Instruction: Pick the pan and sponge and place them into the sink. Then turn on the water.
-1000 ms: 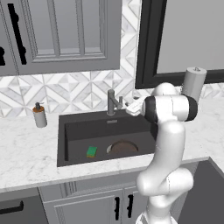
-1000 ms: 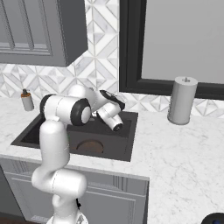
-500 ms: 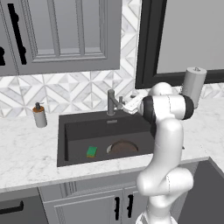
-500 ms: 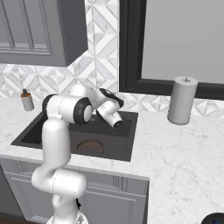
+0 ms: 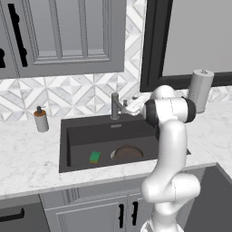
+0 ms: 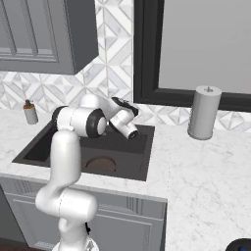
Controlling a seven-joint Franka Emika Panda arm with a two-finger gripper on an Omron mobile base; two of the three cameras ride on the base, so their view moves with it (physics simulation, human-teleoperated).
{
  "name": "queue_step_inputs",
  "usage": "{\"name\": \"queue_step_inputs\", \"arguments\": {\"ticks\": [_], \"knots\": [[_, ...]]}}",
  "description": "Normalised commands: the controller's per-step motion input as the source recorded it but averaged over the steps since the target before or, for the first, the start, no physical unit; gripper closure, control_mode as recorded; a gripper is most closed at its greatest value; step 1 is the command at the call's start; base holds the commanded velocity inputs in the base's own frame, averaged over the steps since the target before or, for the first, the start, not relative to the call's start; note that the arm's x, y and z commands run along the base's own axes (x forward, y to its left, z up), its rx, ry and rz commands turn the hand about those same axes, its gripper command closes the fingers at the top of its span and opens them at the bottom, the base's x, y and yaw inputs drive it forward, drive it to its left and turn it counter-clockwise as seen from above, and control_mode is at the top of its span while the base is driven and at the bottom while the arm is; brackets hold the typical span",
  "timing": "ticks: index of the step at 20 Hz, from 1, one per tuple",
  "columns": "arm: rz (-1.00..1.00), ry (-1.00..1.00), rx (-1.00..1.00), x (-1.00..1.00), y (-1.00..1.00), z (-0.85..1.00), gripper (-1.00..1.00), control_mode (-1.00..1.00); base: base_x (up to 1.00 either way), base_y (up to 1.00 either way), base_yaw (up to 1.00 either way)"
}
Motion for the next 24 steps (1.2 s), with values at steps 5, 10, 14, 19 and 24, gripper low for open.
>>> {"name": "queue_step_inputs", "arguments": {"ticks": [5, 10, 14, 19, 24], "knots": [[0.0, 0.08, 0.0, 0.23, 0.03, -0.01, -1.0, -1.0, 0.0, 0.0, 0.0], [0.0, 0.11, 0.0, 0.27, 0.0, -0.06, -1.0, -1.0, 0.0, 0.0, 0.0], [0.0, 0.09, 0.0, 0.25, 0.01, -0.18, -1.0, -1.0, 0.0, 0.0, 0.0], [0.0, 0.04, 0.0, 0.19, 0.0, -0.35, -1.0, -1.0, 0.0, 0.0, 0.0], [0.0, 0.01, 0.0, 0.24, 0.0, -0.44, -1.0, -1.0, 0.0, 0.0, 0.0]]}}
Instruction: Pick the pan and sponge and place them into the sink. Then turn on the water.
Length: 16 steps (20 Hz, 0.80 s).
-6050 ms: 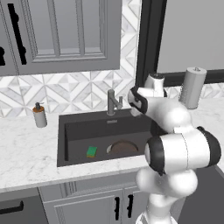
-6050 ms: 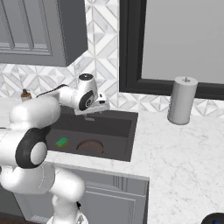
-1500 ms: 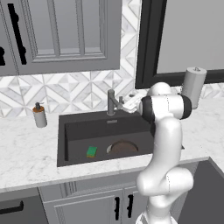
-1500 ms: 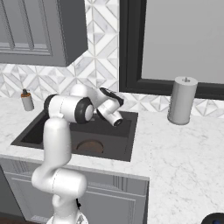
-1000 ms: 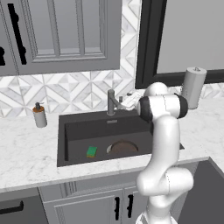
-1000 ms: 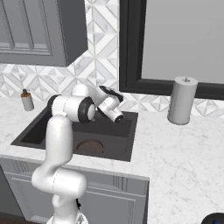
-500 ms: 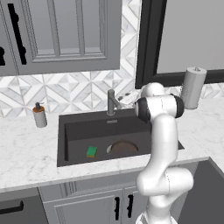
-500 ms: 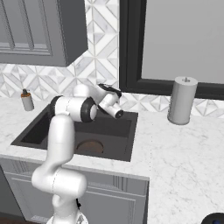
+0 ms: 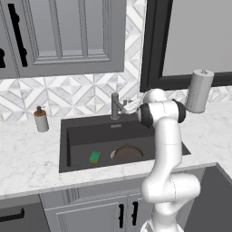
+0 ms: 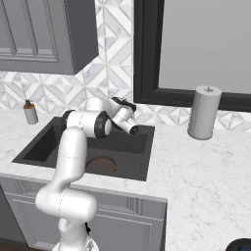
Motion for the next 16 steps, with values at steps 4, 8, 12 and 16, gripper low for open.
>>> {"name": "queue_step_inputs", "arguments": {"ticks": [4, 8, 12, 16], "knots": [[0.0, 0.0, 0.0, 0.37, 0.02, -0.13, -1.0, -1.0, 0.0, 0.0, 0.0], [0.0, 0.0, 0.0, 0.36, 0.0, 0.0, -1.0, -1.0, 0.0, 0.0, 0.0], [0.0, 0.0, 0.0, 0.29, 0.0, 0.0, 1.0, -1.0, 0.0, 0.0, 0.0], [0.0, 0.0, 0.05, 0.03, -0.19, 0.0, 1.0, -1.0, 0.0, 0.0, 0.0]]}}
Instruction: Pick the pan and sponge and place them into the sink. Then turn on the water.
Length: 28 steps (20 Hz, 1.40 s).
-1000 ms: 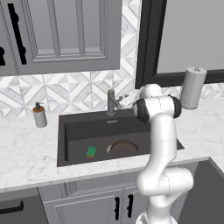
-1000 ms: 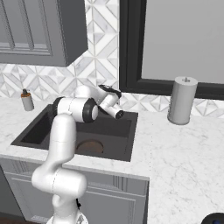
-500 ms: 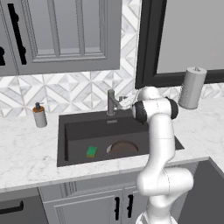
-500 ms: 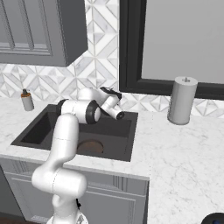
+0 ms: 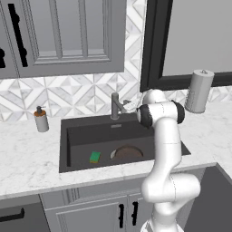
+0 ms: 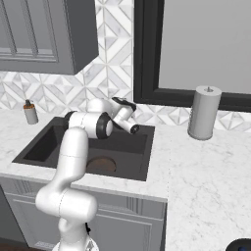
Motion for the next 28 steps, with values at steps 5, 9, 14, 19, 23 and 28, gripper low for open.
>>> {"name": "queue_step_inputs", "arguments": {"ticks": [5, 9, 14, 19, 23, 28], "knots": [[-0.05, 0.08, 0.13, 0.0, -0.86, 0.0, 1.0, -1.0, 0.0, 0.0, 0.0], [-0.12, 0.16, 0.21, 0.06, -1.0, -0.01, 1.0, -1.0, 0.0, 0.0, 0.0], [-0.13, 0.21, 0.21, 0.06, -1.0, -0.03, 1.0, -1.0, 0.0, 0.0, 0.0], [-0.13, 0.23, 0.19, 0.01, -1.0, -0.11, 1.0, -1.0, 0.0, 0.0, 0.0], [-0.1, 0.19, 0.18, 0.0, -1.0, -0.13, 1.0, -1.0, 0.0, 0.0, 0.0], [-0.07, 0.17, 0.19, 0.0, -1.0, -0.21, 1.0, -1.0, 0.0, 0.0, 0.0]]}}
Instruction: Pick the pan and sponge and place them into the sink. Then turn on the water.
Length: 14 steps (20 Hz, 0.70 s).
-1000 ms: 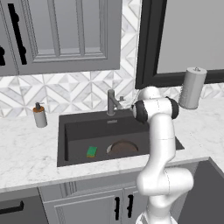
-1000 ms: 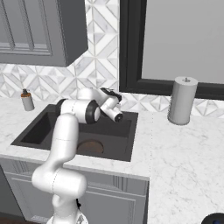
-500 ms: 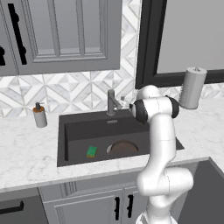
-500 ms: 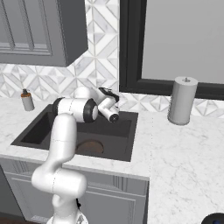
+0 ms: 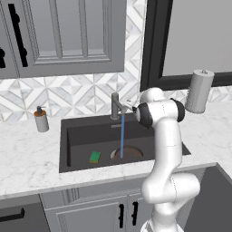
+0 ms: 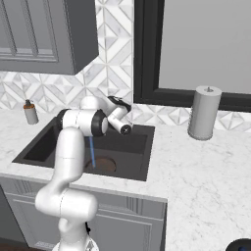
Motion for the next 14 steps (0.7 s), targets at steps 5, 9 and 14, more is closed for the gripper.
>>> {"name": "queue_step_inputs", "arguments": {"ticks": [5, 9, 14], "knots": [[-0.03, 0.14, 0.21, -0.09, -1.0, -0.17, 1.0, -1.0, 0.0, 0.0, 0.0], [0.0, 0.01, 0.25, -0.48, -0.86, 0.14, 1.0, -1.0, 0.0, 0.0, 0.0], [0.0, 0.0, 0.26, -0.84, -0.67, 0.61, 1.0, -1.0, 0.0, 0.0, 0.0]]}}
